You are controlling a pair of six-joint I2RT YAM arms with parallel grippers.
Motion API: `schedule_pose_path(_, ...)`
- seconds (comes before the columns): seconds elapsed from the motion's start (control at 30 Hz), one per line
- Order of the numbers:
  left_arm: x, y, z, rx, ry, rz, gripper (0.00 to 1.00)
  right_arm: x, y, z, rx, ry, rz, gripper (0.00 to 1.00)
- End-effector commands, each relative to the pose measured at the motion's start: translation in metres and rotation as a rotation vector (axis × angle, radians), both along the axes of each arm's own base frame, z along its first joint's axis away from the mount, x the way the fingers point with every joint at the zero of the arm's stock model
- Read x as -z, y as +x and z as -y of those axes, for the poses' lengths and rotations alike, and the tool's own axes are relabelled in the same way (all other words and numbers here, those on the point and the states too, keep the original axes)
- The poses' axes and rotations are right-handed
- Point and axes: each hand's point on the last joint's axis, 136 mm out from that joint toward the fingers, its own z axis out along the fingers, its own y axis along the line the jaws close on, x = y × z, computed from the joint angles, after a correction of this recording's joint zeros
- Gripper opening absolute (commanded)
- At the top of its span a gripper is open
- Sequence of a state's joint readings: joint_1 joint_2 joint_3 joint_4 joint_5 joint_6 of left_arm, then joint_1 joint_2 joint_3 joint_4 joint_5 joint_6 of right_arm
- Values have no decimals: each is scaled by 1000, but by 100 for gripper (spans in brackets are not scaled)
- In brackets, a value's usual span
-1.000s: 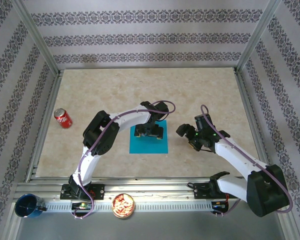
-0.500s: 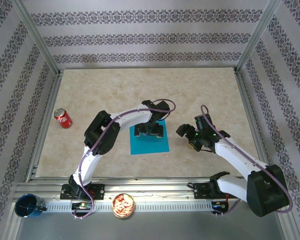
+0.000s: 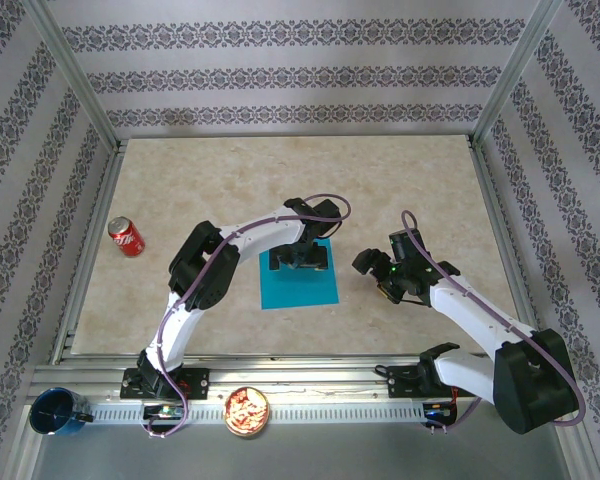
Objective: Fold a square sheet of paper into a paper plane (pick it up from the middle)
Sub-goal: First fold the square sheet of paper in half at the center of the table.
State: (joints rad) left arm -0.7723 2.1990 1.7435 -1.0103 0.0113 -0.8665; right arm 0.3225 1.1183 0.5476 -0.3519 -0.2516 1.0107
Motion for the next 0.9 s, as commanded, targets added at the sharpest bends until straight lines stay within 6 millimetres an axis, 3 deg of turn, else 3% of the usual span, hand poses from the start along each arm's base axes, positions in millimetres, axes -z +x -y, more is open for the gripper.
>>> schedule_pose_path(0.0, 17, -6, 3, -19, 3, -34, 97, 2, -4, 4, 12, -9, -11, 87)
schedule_pose_path(0.33, 46, -18, -4, -14, -2, -54, 93, 4, -3, 2, 7, -4, -23, 87)
schedule_pose_path(0.87, 50, -18, -1, 6, -33, -47, 87, -1, 0, 2, 3, -7, -11, 87)
